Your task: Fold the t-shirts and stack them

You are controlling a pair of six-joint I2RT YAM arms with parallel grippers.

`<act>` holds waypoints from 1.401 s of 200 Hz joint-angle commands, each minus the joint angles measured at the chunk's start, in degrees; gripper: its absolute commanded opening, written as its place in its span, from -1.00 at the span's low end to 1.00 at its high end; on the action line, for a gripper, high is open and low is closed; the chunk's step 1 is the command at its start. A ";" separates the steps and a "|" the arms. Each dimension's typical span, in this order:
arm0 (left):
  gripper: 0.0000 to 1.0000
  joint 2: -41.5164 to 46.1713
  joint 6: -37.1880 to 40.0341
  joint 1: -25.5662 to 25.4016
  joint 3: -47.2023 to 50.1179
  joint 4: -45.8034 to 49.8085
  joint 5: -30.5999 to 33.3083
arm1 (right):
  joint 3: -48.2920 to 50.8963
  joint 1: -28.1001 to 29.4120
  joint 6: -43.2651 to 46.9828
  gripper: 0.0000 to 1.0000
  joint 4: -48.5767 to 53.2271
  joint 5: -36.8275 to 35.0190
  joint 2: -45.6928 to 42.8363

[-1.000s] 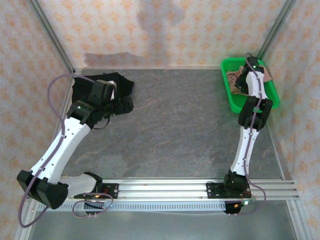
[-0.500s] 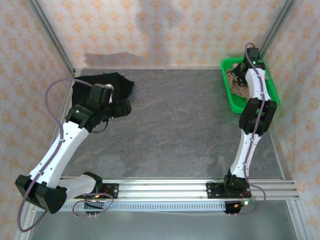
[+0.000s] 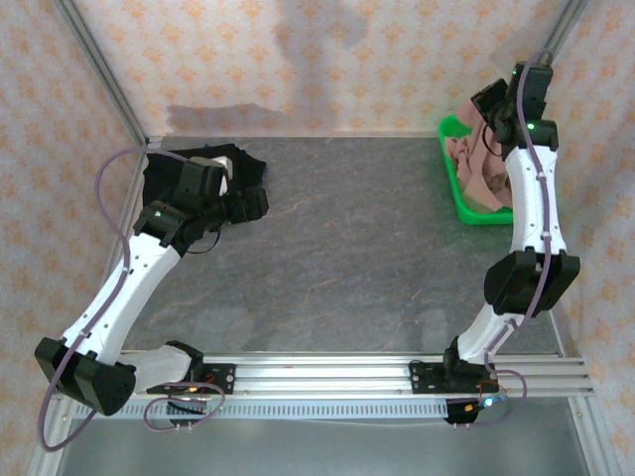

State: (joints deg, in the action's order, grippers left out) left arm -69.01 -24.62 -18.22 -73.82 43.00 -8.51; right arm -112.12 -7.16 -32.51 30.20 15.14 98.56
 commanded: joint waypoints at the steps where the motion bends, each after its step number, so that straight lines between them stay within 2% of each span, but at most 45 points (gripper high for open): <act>1: 1.00 -1.06 -0.72 0.33 -3.35 -3.46 -2.48 | -0.74 1.24 -5.15 -1.00 -8.60 5.77 -5.50; 37: 1.00 -2.85 -0.91 0.23 -6.67 -4.76 -3.94 | -4.62 2.63 -9.16 -1.00 -13.11 10.09 -10.11; 66: 1.00 -4.07 -0.17 0.21 -10.31 -5.25 -3.80 | -13.55 3.45 -15.52 -1.00 -16.24 15.80 -9.59; 87: 1.00 -5.24 0.62 0.20 -13.91 -5.11 -2.72 | -24.83 7.11 -19.23 -1.00 -16.37 18.88 -5.50; 108: 1.00 -6.39 0.98 0.29 -18.72 -4.60 -1.44 | -40.74 12.59 -24.49 -1.00 -13.63 20.89 2.12; 124: 1.00 -7.00 0.74 0.61 -23.07 -3.16 0.46 | -44.67 16.74 -31.91 -1.00 -18.37 22.36 5.92; 154: 1.00 -5.83 -1.11 2.70 -29.24 0.82 5.27 | -44.41 26.21 -36.41 -1.00 -20.03 22.06 8.85; 177: 1.00 -2.66 0.22 3.61 -30.62 2.16 8.72 | -44.59 31.86 -38.03 -1.00 -19.92 24.18 11.20; 205: 1.00 1.53 1.63 3.80 -28.35 3.20 11.15 | -42.40 34.67 -25.93 -1.00 -2.39 23.85 10.42; 229: 1.00 4.65 1.84 3.85 -24.03 4.54 9.52 | -33.46 34.76 -17.80 -1.00 7.71 21.48 7.52; 250: 1.00 7.69 1.76 3.85 -18.19 5.08 8.24 | -21.87 34.86 -12.39 -1.00 11.51 19.32 3.68; 280: 1.00 11.88 0.99 3.84 -9.20 4.66 5.17 | -0.90 34.08 -8.77 -1.00 10.84 12.87 -4.66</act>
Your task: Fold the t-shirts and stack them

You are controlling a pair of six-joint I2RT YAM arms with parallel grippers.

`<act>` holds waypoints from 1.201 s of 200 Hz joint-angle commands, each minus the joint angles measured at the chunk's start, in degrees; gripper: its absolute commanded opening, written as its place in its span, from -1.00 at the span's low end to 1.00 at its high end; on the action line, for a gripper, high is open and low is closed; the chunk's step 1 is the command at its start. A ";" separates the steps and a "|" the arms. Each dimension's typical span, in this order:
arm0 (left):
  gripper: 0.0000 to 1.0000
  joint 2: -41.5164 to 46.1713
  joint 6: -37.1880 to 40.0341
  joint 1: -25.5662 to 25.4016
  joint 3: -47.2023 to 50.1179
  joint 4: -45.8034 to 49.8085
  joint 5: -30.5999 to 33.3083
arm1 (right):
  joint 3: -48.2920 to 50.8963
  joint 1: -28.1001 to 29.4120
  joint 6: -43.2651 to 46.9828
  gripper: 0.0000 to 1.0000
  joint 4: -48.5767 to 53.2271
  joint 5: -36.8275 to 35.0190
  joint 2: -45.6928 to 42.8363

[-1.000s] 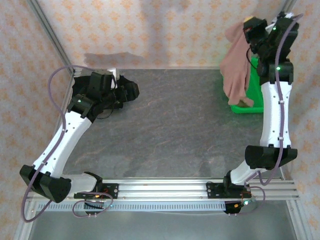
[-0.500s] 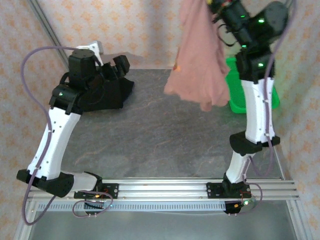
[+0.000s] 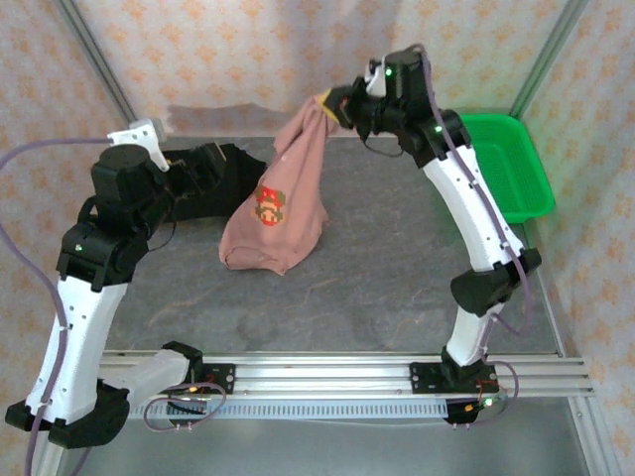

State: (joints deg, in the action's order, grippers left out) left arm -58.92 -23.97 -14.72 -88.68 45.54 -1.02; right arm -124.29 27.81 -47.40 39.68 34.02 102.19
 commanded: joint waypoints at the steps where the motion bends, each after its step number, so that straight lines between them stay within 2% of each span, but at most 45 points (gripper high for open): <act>1: 1.00 1.83 0.29 0.37 5.95 2.11 -2.50 | 11.71 -0.95 5.97 -1.00 1.05 -6.09 -8.44; 31: 1.00 3.55 -2.68 -0.13 15.44 0.79 -7.43 | 33.88 -4.17 -0.13 -1.00 -8.11 -8.72 -15.81; 54: 1.00 4.31 -5.16 -1.41 22.00 0.84 -8.90 | 41.57 -5.30 -2.05 -1.00 -12.80 -8.60 -18.03; 106: 0.93 4.40 -12.48 -4.70 35.20 0.96 -10.92 | 41.55 -6.12 0.74 -1.00 -15.17 -10.90 -15.93; 147: 0.63 -0.47 -21.33 -5.05 44.64 -6.06 -10.36 | 39.65 -6.11 1.09 -1.00 -15.59 -10.08 -13.86; 171: 0.63 -4.00 -25.85 -4.89 46.91 -9.61 -8.65 | 38.81 -6.28 1.68 -1.00 -15.38 -8.77 -13.53; 201: 0.63 -8.14 -31.17 -2.27 49.68 -16.83 -7.93 | 38.68 -6.32 2.28 -1.00 -14.59 -7.83 -13.58; 240: 0.63 -15.36 -34.14 -0.10 48.56 -24.67 -7.51 | 40.34 -6.28 2.29 -1.00 -14.62 -6.86 -14.59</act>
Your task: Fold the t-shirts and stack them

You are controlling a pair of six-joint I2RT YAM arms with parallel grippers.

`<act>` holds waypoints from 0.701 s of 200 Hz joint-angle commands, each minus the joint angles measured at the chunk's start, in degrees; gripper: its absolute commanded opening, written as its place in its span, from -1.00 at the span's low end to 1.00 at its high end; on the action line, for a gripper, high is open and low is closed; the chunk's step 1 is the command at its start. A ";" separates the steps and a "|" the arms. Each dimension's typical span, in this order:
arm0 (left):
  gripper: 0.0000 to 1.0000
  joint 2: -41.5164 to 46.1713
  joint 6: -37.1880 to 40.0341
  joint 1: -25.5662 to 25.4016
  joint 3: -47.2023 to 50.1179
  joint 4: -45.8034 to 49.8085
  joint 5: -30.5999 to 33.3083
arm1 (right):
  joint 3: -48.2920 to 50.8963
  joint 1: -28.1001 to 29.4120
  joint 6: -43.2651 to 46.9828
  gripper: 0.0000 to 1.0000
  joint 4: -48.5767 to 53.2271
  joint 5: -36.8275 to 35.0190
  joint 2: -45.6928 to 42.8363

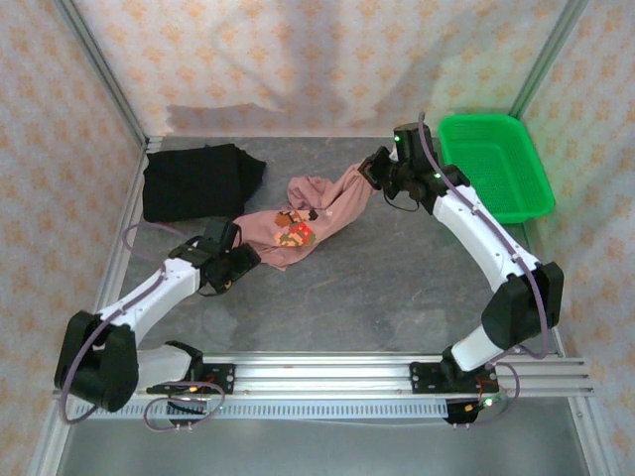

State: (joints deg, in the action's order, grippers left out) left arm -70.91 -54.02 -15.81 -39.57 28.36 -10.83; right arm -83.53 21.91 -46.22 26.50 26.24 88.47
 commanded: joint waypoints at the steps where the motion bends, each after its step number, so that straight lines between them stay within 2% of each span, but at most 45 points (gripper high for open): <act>1: 0.63 -3.57 -4.13 1.02 -0.62 -7.73 2.30 | -0.37 -0.38 1.12 -1.00 -1.45 0.92 -0.90; 21: 0.60 -7.99 -4.75 1.68 -1.93 -10.80 2.30 | 0.40 -0.40 0.97 -1.00 -1.75 1.25 -1.38; 93: 0.27 -20.82 -4.96 3.86 -8.09 -14.90 3.30 | -0.18 -0.88 1.94 -1.00 -0.59 2.59 -1.63; 140: -0.21 -28.34 -3.02 4.07 -11.53 -14.80 1.09 | 0.09 -1.95 2.27 -1.00 0.22 3.42 -2.06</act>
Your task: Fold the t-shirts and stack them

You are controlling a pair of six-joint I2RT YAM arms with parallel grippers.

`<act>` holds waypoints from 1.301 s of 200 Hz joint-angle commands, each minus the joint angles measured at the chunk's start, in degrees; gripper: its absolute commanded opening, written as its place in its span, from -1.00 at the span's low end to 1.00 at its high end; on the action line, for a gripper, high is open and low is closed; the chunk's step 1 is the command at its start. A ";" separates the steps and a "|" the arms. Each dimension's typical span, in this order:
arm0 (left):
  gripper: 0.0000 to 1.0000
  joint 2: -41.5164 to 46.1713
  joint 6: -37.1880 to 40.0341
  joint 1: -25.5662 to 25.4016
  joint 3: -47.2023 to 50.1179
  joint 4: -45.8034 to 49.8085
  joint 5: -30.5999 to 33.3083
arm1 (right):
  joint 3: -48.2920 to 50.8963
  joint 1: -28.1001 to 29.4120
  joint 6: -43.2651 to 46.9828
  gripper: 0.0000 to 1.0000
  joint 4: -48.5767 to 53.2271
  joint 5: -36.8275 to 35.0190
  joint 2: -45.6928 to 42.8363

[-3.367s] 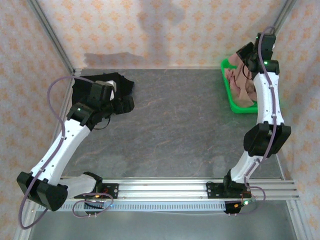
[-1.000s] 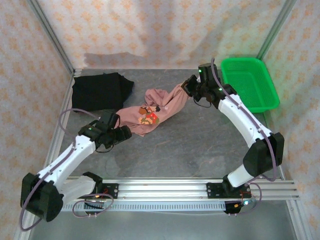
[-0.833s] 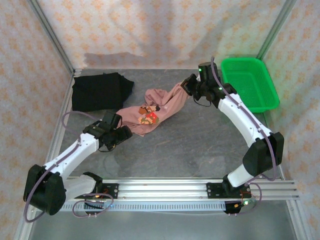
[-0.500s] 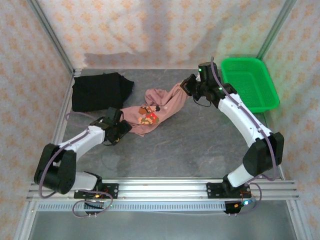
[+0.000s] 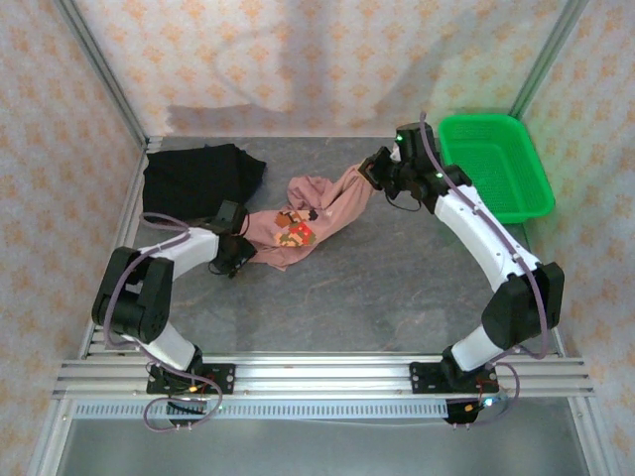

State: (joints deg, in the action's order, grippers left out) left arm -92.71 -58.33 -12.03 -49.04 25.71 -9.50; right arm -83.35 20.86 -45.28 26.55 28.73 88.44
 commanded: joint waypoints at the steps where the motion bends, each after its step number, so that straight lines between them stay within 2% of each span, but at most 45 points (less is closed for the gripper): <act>1: -0.23 -6.71 1.37 0.27 -2.14 -12.08 -0.29 | -0.11 -0.99 1.29 -1.00 0.17 0.95 -2.04; 35: -0.83 -8.74 6.78 0.48 -6.94 -8.48 0.04 | -0.32 -1.93 1.67 -1.00 0.60 1.90 -2.82; 63: -1.00 -7.07 10.63 0.43 -11.66 -3.38 3.27 | -0.23 -2.34 2.36 -1.00 0.78 2.90 -3.68; 101: -1.00 -1.48 12.43 0.44 -12.62 -0.86 4.10 | 0.23 -2.98 2.41 -1.00 1.05 3.65 -4.79; 141: -1.00 14.29 15.97 0.43 -15.31 7.26 9.23 | -0.06 -4.38 0.58 -1.00 0.35 5.20 -7.76; 165: -1.00 21.69 18.40 0.45 -21.90 12.66 11.81 | -0.79 -5.22 -1.68 -1.00 -1.88 8.62 -9.89; 190: -1.00 25.38 21.79 0.49 -30.97 17.29 12.91 | -3.36 -5.22 -3.92 -1.00 -2.84 13.19 -12.00; 230: -1.00 28.63 26.25 0.35 -43.33 21.66 10.63 | -7.59 -5.22 -7.92 -1.00 -0.78 18.87 -16.99; 260: -1.00 31.75 28.18 0.41 -47.62 21.55 9.40 | -8.74 -5.22 -10.62 -1.00 -0.27 20.64 -23.04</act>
State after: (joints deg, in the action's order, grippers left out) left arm -63.42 -33.93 -11.53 -93.25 44.36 0.05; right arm -89.25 15.70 -52.56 27.16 45.36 71.53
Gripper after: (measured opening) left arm 0.040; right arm 0.045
